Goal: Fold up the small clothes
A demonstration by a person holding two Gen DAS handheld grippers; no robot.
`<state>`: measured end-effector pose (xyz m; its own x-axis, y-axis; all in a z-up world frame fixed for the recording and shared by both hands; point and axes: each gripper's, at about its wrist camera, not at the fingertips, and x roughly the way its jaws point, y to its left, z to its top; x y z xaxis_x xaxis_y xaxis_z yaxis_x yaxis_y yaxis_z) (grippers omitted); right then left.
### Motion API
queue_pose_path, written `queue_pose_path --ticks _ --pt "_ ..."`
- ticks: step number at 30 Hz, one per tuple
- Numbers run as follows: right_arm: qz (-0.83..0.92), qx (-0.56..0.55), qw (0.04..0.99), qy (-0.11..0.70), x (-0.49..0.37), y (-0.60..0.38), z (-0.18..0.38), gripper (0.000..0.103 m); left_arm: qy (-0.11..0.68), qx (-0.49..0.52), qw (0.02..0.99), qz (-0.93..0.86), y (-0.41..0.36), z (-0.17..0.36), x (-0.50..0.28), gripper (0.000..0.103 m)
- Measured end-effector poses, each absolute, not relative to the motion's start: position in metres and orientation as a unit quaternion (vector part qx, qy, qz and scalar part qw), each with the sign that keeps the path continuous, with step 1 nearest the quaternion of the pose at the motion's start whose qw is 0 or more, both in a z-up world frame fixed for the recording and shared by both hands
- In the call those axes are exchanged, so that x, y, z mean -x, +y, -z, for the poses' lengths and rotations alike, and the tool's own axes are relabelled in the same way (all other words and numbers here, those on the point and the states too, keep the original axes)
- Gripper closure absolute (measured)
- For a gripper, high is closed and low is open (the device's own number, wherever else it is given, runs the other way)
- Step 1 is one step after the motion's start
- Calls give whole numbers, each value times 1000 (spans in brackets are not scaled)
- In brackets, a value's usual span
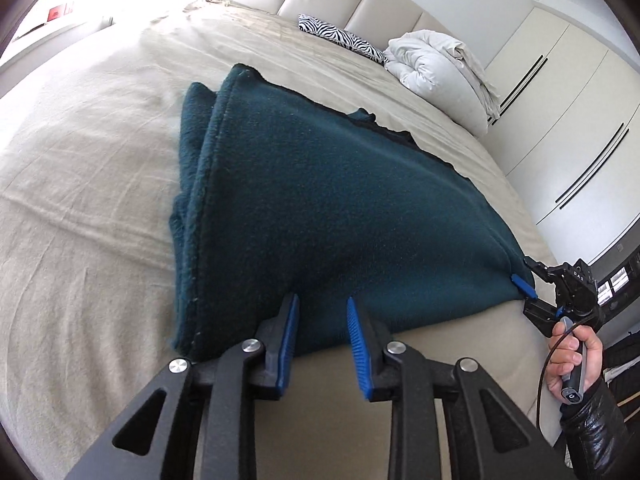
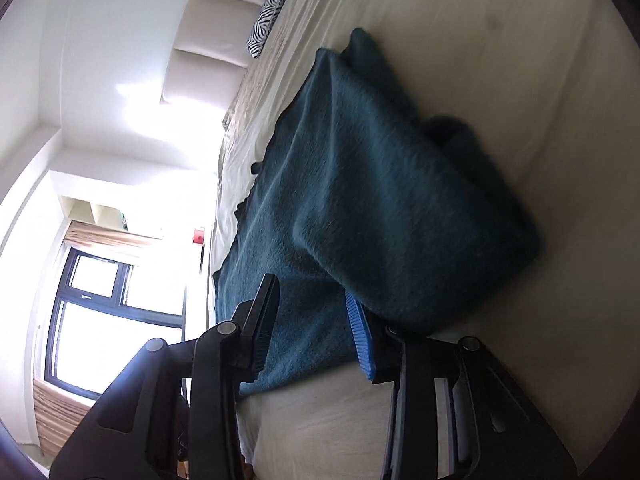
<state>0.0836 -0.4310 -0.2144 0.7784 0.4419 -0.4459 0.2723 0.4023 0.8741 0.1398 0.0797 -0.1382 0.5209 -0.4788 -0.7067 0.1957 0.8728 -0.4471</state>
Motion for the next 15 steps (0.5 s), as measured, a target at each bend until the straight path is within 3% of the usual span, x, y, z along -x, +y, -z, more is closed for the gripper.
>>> queue_pose_path --ticks 4,9,15 --pt "-12 -551 777 304 -63 -465 206 71 448 169 859 181 94 131 -131 74" --pt "-18 -512 804 302 -63 -446 170 62 405 185 880 167 95 93 -129 47" --pt "-126 -482 793 351 -135 -351 159 62 401 149 885 184 59 90 -172 46"
